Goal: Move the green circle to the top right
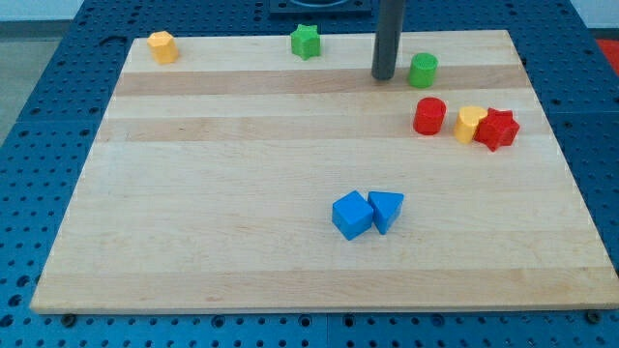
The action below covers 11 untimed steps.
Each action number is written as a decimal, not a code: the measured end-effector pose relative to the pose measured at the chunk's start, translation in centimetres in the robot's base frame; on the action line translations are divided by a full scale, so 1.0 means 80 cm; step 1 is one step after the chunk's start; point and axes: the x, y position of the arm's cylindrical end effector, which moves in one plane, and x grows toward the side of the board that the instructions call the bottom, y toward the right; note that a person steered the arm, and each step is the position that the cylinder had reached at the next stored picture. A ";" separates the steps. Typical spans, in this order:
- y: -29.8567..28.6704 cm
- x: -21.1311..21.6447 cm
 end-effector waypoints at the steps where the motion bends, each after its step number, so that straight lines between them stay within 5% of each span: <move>1: -0.010 0.025; 4: 0.127 -0.025; 6: 0.128 0.003; 9: 0.163 -0.057; 11: 0.160 -0.046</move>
